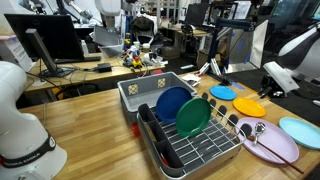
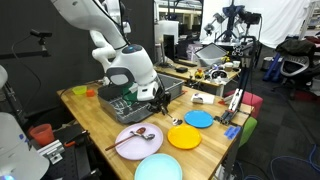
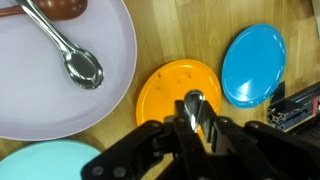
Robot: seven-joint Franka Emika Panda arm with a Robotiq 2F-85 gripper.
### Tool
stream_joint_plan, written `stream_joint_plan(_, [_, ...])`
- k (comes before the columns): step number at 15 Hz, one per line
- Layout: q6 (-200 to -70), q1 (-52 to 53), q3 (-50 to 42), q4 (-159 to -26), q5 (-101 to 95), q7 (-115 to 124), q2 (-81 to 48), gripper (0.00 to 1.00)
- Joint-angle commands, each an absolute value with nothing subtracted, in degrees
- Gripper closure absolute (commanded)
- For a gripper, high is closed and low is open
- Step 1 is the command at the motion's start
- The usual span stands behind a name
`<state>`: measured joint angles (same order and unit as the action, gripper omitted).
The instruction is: Move the spoon from the orange plate to the light-blue plate
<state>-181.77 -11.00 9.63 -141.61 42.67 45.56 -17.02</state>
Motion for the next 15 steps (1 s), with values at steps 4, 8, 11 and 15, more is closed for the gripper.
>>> stream_joint_plan(4, [-182.9, -10.8, 10.0, -142.5, 42.7, 45.5, -16.7, 0.81])
stream_joint_plan(8, [-181.3, -11.8, 10.5, -141.6, 43.3, 45.9, -17.3, 0.95])
stream_joint_plan(11, [-178.4, -15.1, 12.2, -140.1, 45.9, 47.2, -18.7, 0.95])
stream_joint_plan(15, [-173.8, -22.6, 16.2, -138.3, 53.9, 45.2, -20.4, 0.95])
